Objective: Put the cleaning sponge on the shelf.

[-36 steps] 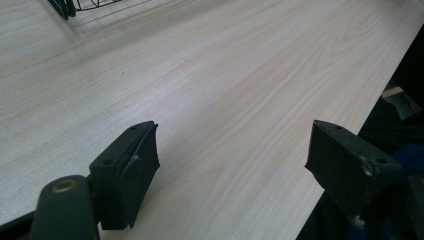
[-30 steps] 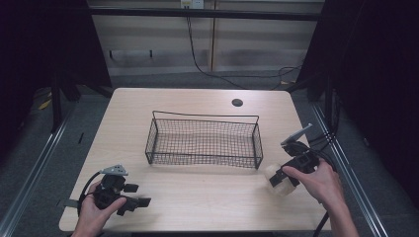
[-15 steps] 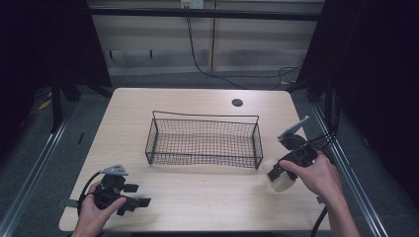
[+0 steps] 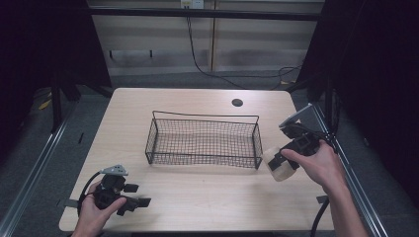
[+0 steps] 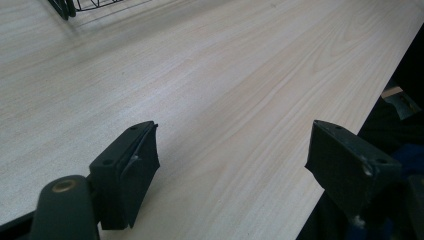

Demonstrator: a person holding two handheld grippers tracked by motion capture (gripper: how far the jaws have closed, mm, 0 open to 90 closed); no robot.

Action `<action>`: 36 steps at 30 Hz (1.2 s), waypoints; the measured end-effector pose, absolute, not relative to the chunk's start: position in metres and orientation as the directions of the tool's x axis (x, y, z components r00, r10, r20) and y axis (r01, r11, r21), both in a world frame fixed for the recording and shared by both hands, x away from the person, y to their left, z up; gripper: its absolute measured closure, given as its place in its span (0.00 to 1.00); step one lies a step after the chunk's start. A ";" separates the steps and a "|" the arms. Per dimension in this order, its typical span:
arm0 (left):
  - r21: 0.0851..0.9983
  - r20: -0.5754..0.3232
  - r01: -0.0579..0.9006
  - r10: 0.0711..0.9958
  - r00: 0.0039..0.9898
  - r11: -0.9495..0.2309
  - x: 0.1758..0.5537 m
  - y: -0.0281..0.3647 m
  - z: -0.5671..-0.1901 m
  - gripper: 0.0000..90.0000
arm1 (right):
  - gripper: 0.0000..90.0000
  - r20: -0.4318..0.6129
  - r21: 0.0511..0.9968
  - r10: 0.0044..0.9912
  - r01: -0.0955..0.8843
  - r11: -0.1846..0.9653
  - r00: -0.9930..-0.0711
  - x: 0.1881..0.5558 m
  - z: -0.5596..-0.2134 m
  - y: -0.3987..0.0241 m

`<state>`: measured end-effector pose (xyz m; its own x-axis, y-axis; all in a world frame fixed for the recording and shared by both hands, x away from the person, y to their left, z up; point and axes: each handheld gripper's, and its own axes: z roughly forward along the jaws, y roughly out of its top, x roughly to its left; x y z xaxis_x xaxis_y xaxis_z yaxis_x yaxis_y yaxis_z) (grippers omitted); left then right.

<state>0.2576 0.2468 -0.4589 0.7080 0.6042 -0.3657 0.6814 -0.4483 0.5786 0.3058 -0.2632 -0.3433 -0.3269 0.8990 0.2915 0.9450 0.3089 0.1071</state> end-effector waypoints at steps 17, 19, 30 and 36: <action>0.578 -0.368 0.683 0.604 0.706 -0.446 0.258 0.247 -0.459 0.23 | 0.29 0.286 0.153 0.881 0.926 0.345 -0.376 0.322 -0.318 -0.239; 0.579 -0.368 0.682 0.603 0.708 -0.447 0.258 0.247 -0.459 0.23 | 0.29 0.291 0.156 0.878 0.924 0.349 -0.381 0.326 -0.318 -0.237; 0.579 -0.368 0.683 0.604 0.707 -0.446 0.258 0.247 -0.459 0.23 | 0.29 0.283 0.159 0.882 0.926 0.343 -0.376 0.340 -0.310 -0.225; 0.580 -0.374 0.685 0.603 0.704 -0.440 0.258 0.248 -0.459 0.23 | 0.29 0.269 0.147 0.892 0.931 0.333 -0.362 0.349 -0.310 -0.218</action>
